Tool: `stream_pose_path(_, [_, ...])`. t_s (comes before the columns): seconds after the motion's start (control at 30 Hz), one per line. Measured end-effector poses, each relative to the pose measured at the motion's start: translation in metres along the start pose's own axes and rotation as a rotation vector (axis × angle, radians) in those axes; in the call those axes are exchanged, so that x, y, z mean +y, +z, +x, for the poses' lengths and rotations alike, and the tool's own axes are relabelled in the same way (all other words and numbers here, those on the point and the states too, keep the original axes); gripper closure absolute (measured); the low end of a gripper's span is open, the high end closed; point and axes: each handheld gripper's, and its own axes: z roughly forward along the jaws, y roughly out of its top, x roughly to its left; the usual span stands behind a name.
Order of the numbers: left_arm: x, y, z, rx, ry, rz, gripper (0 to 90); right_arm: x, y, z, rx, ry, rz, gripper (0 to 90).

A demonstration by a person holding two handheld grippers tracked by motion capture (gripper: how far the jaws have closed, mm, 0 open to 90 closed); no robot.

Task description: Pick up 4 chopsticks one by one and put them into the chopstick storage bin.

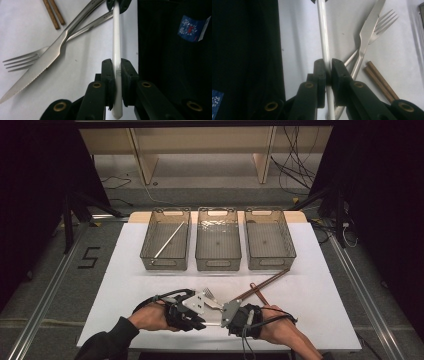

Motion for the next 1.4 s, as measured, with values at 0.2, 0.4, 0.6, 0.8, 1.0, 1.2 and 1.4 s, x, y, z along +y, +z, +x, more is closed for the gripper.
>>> stream_pose_path(0.2, [-0.004, -0.008, 0.006, 0.043, -0.033, -0.024, 82.6, -0.005, -0.013, -0.009, -0.039, 0.100, -0.065, 69.1])
stream_pose_path(0.4, [-0.011, -0.017, 0.015, 0.106, -0.099, -0.045, 82.7, -0.017, -0.035, -0.025, -0.126, 0.242, -0.196, 50.1])
stream_pose_path(0.6, [-0.017, -0.028, 0.026, 0.198, -0.200, -0.073, 82.7, -0.026, -0.043, -0.033, -0.171, 0.340, -0.276, 39.9])
stream_pose_path(0.8, [-0.027, -0.043, 0.040, 0.291, -0.343, -0.146, 82.6, -0.030, -0.041, -0.035, -0.169, 0.361, -0.300, 37.5])
stream_pose_path(1.0, [-0.030, -0.059, 0.045, 0.354, -0.401, -0.186, 82.6, -0.036, -0.036, -0.038, -0.155, 0.399, -0.312, 34.1])
stream_pose_path(1.2, [-0.036, -0.074, 0.055, 0.419, -0.445, -0.226, 82.7, -0.040, -0.029, -0.038, -0.145, 0.422, -0.303, 32.7])
stream_pose_path(1.4, [-0.048, -0.085, 0.075, 0.457, -0.522, -0.267, 82.7, -0.042, -0.026, -0.039, -0.138, 0.440, -0.298, 31.9])
